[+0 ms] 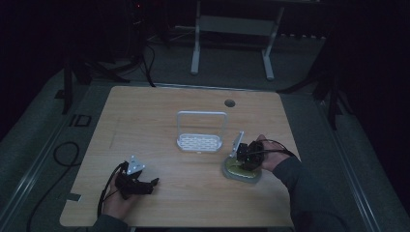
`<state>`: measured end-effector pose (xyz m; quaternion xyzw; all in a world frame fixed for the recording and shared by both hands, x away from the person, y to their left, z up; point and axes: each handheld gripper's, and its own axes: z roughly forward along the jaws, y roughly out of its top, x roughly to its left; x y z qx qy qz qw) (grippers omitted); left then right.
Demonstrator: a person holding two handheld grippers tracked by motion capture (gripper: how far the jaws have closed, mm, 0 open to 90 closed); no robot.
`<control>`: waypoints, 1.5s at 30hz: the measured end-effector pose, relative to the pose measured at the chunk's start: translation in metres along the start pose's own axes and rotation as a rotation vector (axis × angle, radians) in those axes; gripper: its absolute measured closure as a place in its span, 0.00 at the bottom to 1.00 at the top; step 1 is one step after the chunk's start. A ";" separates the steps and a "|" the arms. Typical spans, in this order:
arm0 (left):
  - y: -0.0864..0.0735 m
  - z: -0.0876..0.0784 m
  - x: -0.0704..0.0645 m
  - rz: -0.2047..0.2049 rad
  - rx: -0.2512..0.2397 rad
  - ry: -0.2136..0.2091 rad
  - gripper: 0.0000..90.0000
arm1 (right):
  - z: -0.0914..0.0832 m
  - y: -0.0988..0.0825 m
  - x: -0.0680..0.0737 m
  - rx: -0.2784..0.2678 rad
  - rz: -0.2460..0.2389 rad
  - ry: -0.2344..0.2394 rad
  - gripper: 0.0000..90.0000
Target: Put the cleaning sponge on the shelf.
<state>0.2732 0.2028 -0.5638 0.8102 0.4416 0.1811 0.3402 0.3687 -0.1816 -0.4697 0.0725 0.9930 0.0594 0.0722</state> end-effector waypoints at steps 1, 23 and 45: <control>0.000 0.000 0.000 0.001 0.000 0.000 0.14 | -0.001 0.001 0.000 -0.001 -0.005 -0.005 0.79; 0.000 0.000 0.000 0.002 0.000 0.000 0.14 | -0.011 0.034 0.006 -0.040 -0.064 -0.065 0.80; 0.000 0.000 0.000 -0.001 -0.001 0.000 0.14 | -0.014 0.067 0.011 -0.074 -0.111 -0.094 0.80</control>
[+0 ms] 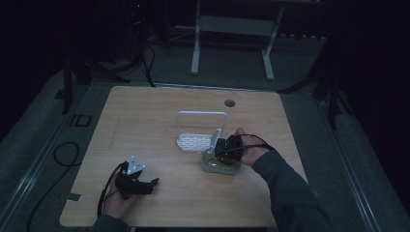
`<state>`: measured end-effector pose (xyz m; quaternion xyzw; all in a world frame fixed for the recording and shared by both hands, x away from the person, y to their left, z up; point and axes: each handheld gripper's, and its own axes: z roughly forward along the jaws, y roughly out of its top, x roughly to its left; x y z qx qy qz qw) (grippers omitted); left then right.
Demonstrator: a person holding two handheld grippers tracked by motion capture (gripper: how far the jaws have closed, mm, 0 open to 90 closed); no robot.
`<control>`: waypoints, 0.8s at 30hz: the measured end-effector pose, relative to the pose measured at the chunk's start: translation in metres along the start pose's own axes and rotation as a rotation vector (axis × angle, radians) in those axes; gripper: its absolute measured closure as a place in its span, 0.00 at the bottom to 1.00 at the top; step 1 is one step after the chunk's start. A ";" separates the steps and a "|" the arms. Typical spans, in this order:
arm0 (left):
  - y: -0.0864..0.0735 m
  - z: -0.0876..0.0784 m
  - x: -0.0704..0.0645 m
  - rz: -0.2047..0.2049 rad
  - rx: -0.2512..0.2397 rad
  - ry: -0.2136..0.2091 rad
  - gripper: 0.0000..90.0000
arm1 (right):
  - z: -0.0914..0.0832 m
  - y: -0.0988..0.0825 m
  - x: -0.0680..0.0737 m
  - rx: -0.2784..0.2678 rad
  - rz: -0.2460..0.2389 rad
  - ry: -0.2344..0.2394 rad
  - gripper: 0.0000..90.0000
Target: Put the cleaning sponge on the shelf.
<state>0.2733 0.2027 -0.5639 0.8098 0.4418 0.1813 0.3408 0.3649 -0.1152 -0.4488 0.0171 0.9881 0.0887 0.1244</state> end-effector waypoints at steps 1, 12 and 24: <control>0.000 0.000 0.000 0.000 0.000 0.000 0.14 | 0.000 0.001 0.000 0.000 -0.005 0.000 0.80; 0.000 0.000 0.000 0.000 0.000 0.000 0.14 | 0.002 0.008 0.000 -0.001 -0.020 -0.010 0.80; 0.000 0.000 0.000 0.000 0.000 0.000 0.14 | 0.005 0.016 0.000 -0.008 -0.032 -0.022 0.80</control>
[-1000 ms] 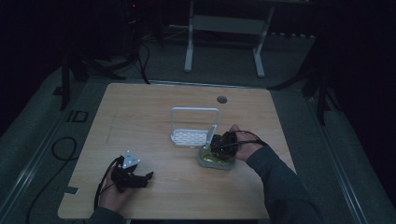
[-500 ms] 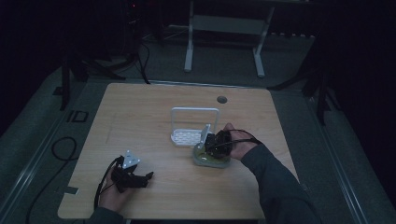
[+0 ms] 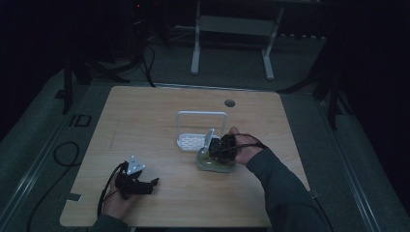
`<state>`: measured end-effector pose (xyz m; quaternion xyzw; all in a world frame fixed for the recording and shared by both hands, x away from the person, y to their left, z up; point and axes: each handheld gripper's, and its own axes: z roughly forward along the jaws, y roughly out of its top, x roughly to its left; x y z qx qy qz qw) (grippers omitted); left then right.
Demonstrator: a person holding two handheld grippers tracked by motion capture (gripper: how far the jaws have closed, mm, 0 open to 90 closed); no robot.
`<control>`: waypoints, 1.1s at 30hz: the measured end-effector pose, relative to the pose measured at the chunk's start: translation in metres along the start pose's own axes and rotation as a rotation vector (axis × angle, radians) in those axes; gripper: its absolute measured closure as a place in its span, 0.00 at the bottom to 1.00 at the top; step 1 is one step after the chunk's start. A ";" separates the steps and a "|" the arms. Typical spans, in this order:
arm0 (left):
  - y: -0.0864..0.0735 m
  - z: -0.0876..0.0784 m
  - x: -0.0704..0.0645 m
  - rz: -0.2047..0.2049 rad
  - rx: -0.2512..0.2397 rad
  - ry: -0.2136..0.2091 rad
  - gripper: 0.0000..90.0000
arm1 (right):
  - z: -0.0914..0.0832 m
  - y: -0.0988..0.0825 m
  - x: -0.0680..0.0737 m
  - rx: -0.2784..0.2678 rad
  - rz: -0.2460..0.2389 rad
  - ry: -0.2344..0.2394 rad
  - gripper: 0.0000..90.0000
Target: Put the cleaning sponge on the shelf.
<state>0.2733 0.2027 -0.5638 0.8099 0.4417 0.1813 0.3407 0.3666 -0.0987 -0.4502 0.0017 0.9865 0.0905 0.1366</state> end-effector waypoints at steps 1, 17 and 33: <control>0.000 0.000 0.000 0.000 0.000 0.000 0.14 | 0.000 0.001 0.000 -0.001 0.002 -0.001 0.80; 0.000 0.000 0.000 0.001 0.000 0.000 0.14 | 0.005 0.013 -0.002 -0.010 -0.007 -0.032 0.80; 0.000 0.000 0.000 0.001 0.000 0.000 0.14 | 0.008 0.023 -0.007 -0.022 -0.026 -0.063 0.80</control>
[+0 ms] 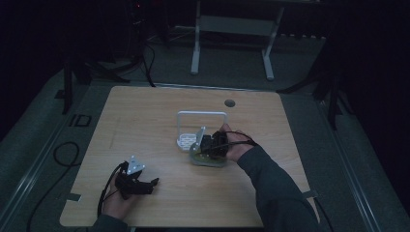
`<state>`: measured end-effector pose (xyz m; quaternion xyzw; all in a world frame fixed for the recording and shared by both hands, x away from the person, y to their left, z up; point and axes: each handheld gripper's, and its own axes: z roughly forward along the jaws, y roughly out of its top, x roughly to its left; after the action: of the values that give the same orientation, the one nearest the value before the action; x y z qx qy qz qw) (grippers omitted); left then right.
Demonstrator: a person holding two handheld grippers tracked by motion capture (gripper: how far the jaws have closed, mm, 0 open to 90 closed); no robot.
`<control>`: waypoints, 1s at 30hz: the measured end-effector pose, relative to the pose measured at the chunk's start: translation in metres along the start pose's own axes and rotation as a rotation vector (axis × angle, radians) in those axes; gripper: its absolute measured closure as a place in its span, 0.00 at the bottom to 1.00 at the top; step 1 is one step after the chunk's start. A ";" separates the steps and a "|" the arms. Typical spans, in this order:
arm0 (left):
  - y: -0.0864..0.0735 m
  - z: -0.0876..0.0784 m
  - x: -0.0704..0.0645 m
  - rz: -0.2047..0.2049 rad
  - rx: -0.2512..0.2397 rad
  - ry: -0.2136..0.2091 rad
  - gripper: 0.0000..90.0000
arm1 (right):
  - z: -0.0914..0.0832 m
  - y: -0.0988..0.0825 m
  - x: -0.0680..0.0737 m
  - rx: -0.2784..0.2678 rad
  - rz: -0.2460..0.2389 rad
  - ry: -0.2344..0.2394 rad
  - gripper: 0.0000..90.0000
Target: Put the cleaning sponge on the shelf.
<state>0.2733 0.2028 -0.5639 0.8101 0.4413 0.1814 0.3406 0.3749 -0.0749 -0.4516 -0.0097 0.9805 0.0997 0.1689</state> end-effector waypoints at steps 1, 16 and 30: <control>0.000 0.000 0.000 0.000 0.000 0.000 0.14 | 0.000 0.001 0.000 0.000 0.001 -0.002 0.80; 0.000 0.000 0.000 0.001 0.001 0.000 0.14 | -0.001 0.010 -0.004 -0.019 -0.018 -0.035 0.80; 0.000 0.000 0.000 -0.001 0.001 0.000 0.14 | 0.002 0.013 -0.008 -0.015 -0.027 -0.073 0.80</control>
<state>0.2732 0.2027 -0.5638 0.8101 0.4417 0.1813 0.3402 0.3821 -0.0617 -0.4483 -0.0204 0.9727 0.1051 0.2059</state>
